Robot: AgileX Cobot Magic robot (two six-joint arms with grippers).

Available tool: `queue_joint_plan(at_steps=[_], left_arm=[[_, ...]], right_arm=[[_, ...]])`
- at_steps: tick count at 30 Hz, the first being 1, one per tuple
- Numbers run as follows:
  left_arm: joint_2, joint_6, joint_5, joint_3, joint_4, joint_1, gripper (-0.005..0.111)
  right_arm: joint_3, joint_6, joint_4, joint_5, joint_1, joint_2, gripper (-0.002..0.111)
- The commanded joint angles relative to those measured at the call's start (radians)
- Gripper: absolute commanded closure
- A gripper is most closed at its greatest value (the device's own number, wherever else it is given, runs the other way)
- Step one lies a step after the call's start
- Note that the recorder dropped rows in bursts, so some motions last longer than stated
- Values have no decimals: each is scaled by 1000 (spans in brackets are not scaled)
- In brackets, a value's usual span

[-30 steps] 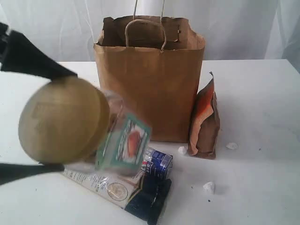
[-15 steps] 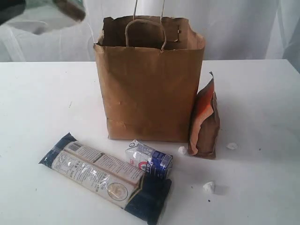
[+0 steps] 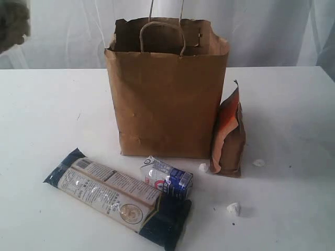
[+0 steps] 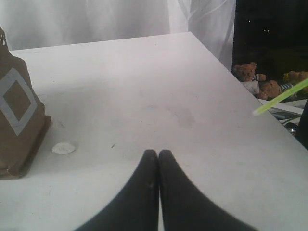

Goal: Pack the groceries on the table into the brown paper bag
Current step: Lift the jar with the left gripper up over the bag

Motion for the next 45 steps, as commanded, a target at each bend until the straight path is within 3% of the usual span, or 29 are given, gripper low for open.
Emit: queue_joint_plan(at_steps=[1,2,4,10,14,17,21,28,45], left_arm=[[105,-680,-277,-3,416,-5,107],[155,-862,-407,-3,539,-5,107],[222,-1041,-529,-7,583,-5,107],[400,-1501,-602,-74,641,58,107],[487,-1805,-666,-129,861,115,107],[552,-1941,-749,-179,993,124,107],[616,-2034,-835,-244,1100,124,107],[679,-2091,-835,-293,1284,124,107],[771,-2084,-835,-293,1360,124,107]], right_arm=[[5,0,1,-3,0,-5,108],[5,0,1,-3,0,-5,108],[5,0,1,-3,0,-5,108],[5,0,1,-3,0,-5,108],[5,0,1,-3,0,-5,108],[5,0,1,-3,0,-5,108],[5,0,1,-3,0,-5,108],[5,0,1,-3,0,-5,108],[5,0,1,-3,0,-5,108]])
